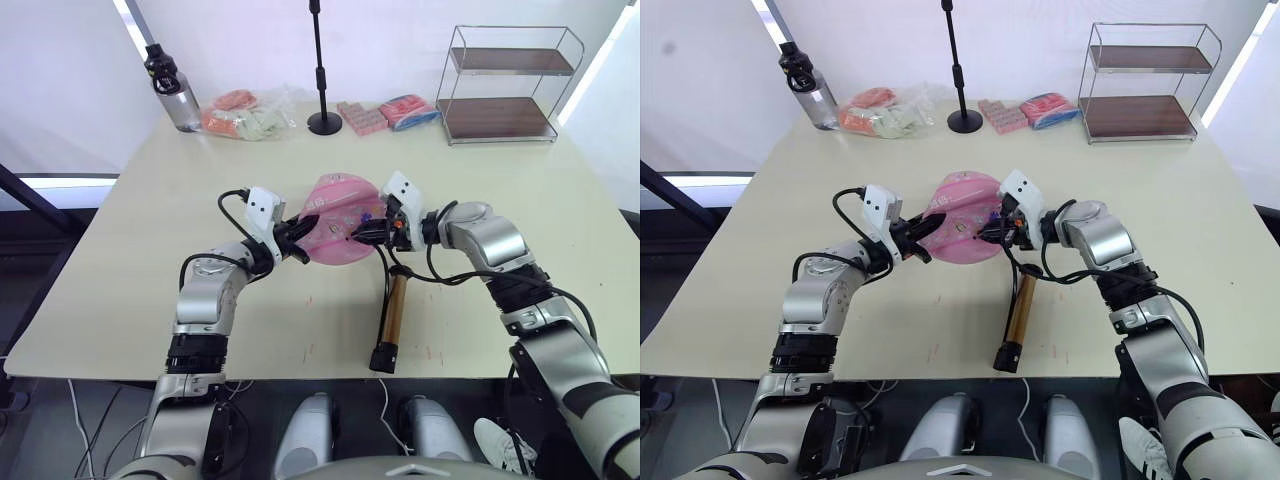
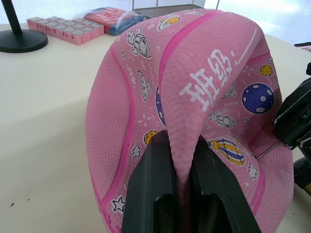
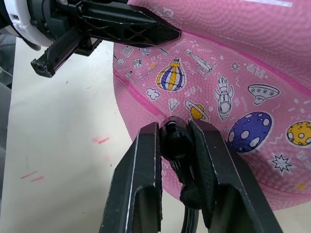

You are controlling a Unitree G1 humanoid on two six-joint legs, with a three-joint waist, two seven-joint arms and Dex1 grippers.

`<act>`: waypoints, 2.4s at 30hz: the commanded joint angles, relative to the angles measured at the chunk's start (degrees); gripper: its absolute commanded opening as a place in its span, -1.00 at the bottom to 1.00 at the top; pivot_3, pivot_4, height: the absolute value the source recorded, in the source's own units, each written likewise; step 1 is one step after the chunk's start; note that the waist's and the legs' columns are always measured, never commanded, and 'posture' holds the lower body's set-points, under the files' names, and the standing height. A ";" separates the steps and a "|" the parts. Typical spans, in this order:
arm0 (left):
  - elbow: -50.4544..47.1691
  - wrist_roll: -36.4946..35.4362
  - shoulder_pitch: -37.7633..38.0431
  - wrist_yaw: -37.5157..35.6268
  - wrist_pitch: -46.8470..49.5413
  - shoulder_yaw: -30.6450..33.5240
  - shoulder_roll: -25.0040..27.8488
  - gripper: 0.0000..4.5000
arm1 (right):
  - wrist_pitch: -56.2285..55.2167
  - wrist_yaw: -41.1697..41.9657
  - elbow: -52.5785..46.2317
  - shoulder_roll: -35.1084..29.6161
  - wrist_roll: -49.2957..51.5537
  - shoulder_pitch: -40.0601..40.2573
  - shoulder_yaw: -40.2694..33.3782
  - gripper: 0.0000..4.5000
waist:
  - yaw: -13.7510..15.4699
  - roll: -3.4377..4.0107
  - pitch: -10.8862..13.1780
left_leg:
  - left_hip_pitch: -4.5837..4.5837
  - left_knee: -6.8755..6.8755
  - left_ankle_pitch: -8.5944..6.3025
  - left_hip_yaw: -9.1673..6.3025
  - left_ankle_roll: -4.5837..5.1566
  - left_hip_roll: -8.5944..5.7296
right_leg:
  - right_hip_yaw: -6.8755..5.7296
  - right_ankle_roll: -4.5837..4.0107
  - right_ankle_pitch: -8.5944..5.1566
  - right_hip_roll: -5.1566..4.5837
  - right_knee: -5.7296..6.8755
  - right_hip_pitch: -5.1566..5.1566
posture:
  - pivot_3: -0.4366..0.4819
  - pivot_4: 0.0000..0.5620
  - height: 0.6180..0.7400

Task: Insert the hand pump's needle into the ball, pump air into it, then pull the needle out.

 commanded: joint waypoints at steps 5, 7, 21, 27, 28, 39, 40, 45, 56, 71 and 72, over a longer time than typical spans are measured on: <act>2.17 -0.04 1.47 -1.10 1.34 -3.93 -1.19 -1.00 | -4.19 1.11 -1.86 -2.85 -5.65 -1.68 5.08 -0.84 | 0.02 0.00 0.00 | 0.00 0.01 0.00 0.00 0.00 0.00 | 0.00 0.00 0.00 0.00 0.00 0.01 | -0.05 -0.47 1.00; 2.19 -0.03 1.48 -1.12 1.33 -3.91 -1.22 -1.00 | -4.14 0.40 -2.47 -2.51 -6.27 -2.28 5.48 -0.84 | 0.03 0.00 0.00 | 0.01 0.01 0.00 0.00 0.00 -0.01 | 0.00 0.00 0.00 0.00 0.00 0.01 | -0.05 -0.47 1.00; 2.35 0.04 1.45 -1.30 1.33 -4.24 -1.38 -1.00 | 0.76 3.37 -4.86 -3.43 -15.38 -8.80 17.24 -0.84 | 0.04 0.00 -0.01 | 0.01 0.01 0.00 -0.03 0.00 -0.01 | -0.02 -0.01 -0.01 0.00 0.01 0.01 | -0.05 -0.47 1.00; 2.37 0.01 1.44 -1.16 1.55 -4.19 -1.35 -1.00 | -1.05 3.85 0.23 -1.21 -18.75 -10.84 20.71 -0.84 | -0.03 0.01 -0.02 | 0.09 0.02 0.00 -0.02 0.00 -0.01 | -0.02 -0.01 -0.01 -0.01 0.01 0.03 | -0.05 -0.47 1.00; 2.23 -0.01 1.53 -1.13 1.61 -4.19 -1.34 -1.00 | -1.50 3.72 1.32 -0.68 -19.33 -11.18 21.07 -0.84 | -0.07 0.02 -0.02 | 0.11 0.02 0.00 -0.01 0.00 -0.01 | -0.01 -0.01 -0.01 -0.01 0.01 0.04 | -0.05 -0.47 1.00; 1.53 -0.32 2.20 -0.24 2.01 -4.03 -1.42 -1.00 | -4.18 4.26 10.15 3.88 -24.39 -12.57 22.97 -0.84 | -0.29 0.10 -0.30 | 0.32 0.03 0.01 -0.02 0.00 0.03 | 0.01 -0.02 -0.01 0.01 0.05 0.15 | -0.05 -0.47 1.00; 1.51 -0.34 2.22 -0.15 2.05 -4.02 -1.44 -1.00 | -4.58 4.19 10.71 4.07 -25.05 -12.56 23.24 -0.84 | -0.32 0.14 -0.36 | 0.33 0.03 0.01 -0.02 0.00 0.03 | 0.02 -0.02 -0.01 0.01 0.05 0.16 | -0.05 -0.47 1.00; 1.45 -0.44 2.26 0.40 2.37 -3.79 -1.58 -1.00 | -6.25 3.61 15.24 5.41 -28.12 -12.20 24.39 -0.84 | -0.39 0.25 -0.48 | 0.54 0.01 0.00 -0.02 -0.01 0.04 | 0.02 -0.02 -0.02 0.02 0.05 0.33 | -0.05 -0.47 1.00; 1.13 -0.67 2.57 0.69 3.06 -3.52 -1.72 -1.00 | -10.97 1.30 25.31 7.90 -32.46 -12.72 24.33 -0.84 | -0.40 0.37 -0.85 | 0.63 -0.01 0.00 -0.17 -0.01 0.05 | 0.02 -0.02 -0.03 0.01 0.04 0.40 | -0.05 -0.47 1.00; 1.17 -0.95 2.82 0.77 3.17 -3.17 -1.69 -1.00 | -10.81 -2.98 22.45 8.93 -30.15 -10.02 16.82 -0.84 | -1.07 0.38 -1.21 | 1.17 -0.21 -0.02 -0.25 -0.02 0.13 | 0.09 0.04 -0.24 -0.01 0.03 0.79 | -0.05 -0.47 1.00; 1.35 -0.92 2.69 0.67 3.10 -3.20 -1.66 -1.00 | -9.02 -2.23 19.77 8.64 -28.90 -9.25 15.28 -0.84 | -1.09 0.38 -1.21 | 1.17 -0.21 -0.02 -0.25 -0.02 0.13 | 0.09 0.04 -0.24 -0.01 0.03 0.79 | -0.05 -0.47 1.00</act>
